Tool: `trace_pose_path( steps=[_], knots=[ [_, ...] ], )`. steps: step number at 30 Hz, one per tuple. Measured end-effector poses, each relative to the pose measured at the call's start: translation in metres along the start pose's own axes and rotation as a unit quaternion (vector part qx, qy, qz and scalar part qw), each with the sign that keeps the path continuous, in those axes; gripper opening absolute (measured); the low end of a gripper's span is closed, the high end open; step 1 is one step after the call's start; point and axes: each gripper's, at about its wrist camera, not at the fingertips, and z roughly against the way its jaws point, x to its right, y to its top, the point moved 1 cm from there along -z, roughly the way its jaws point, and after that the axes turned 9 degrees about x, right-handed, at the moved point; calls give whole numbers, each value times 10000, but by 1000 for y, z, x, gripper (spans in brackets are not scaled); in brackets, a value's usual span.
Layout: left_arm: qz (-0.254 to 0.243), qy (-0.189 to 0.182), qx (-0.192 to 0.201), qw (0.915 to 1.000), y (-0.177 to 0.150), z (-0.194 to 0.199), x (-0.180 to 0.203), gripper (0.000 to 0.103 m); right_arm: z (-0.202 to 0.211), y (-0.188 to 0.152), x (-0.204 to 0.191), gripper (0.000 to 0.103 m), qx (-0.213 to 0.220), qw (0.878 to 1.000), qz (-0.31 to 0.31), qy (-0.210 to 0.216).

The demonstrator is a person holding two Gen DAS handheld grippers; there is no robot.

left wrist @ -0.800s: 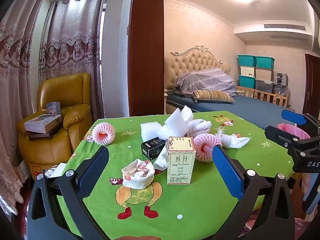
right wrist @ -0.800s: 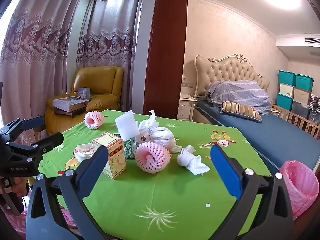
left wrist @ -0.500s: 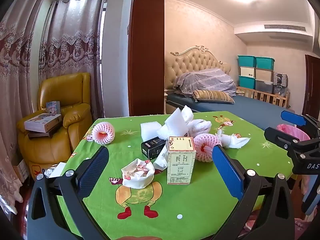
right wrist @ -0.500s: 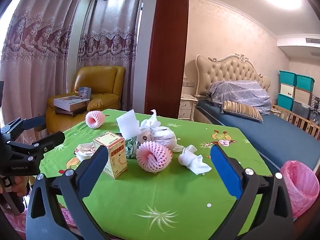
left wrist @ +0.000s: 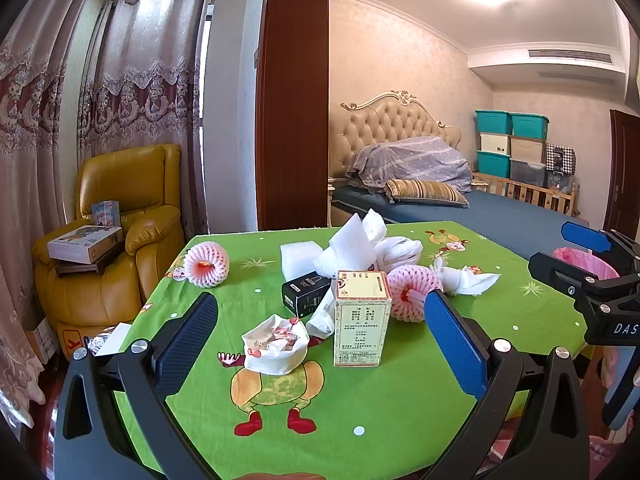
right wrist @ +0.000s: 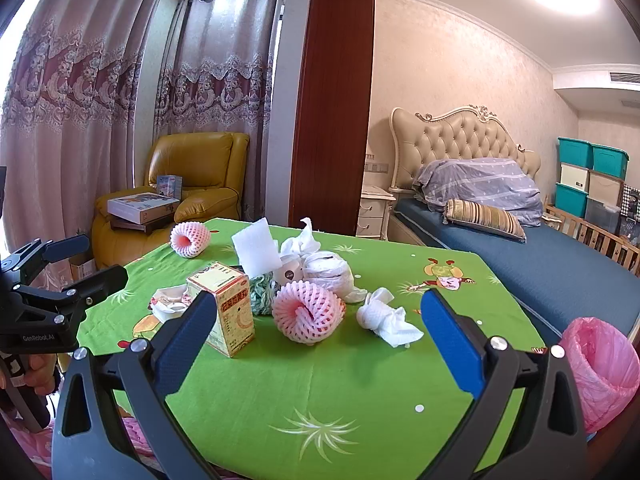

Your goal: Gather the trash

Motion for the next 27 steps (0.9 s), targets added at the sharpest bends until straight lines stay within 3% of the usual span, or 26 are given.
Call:
trace_pose_path(
  steps=[27],
  knots=[
    [38, -26, -51, 10000, -9, 1, -3, 97, 1, 0, -1, 99, -19, 10000, -40, 4]
  ],
)
